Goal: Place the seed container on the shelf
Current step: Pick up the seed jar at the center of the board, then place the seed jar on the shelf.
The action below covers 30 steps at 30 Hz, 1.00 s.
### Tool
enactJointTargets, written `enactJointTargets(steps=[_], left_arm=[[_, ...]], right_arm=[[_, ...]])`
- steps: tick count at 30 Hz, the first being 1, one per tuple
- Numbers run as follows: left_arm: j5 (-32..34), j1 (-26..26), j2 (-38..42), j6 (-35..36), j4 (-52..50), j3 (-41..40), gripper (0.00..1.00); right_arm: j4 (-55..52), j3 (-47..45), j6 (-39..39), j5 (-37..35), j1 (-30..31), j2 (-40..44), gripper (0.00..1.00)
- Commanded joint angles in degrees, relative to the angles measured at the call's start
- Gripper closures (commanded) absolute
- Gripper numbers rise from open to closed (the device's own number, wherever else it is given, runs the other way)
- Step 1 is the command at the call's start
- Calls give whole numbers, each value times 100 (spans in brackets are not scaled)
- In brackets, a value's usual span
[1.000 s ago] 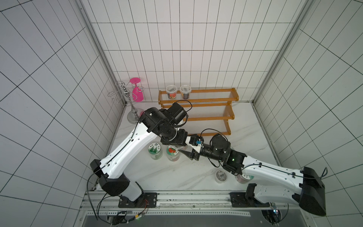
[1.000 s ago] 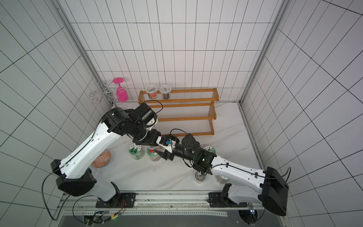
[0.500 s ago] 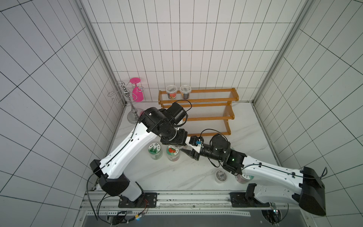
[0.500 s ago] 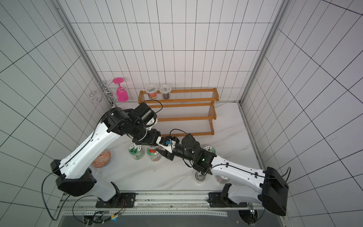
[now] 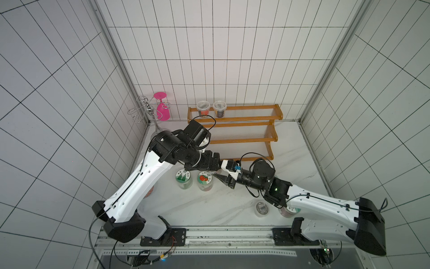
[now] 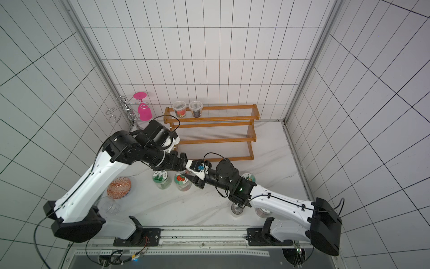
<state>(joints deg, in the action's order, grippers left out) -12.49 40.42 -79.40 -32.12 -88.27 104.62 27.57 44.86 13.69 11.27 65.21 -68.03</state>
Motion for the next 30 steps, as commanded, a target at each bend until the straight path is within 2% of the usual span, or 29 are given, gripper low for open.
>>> enactJointTargets(steps=[1,10,15,22,30], left_arm=[[48,-224,439,144,655,-124,2],[1,-489,947,249,1246,-432,1],[133,-509,1241,276,1542,-576,2],[533,-512,1984,258,2260,-1127,2],[904,-518,2440,188,2491,-1483,2]], right_arm=[[521,-203,-273,-56,-76,184,51],[959,-388,-639,27,-329,341,52],[1262,-418,-857,26,-671,460,52],[1226,122,-903,-8,-1626,336,52],[1152,1207,-910,51,-2602,-618,52]])
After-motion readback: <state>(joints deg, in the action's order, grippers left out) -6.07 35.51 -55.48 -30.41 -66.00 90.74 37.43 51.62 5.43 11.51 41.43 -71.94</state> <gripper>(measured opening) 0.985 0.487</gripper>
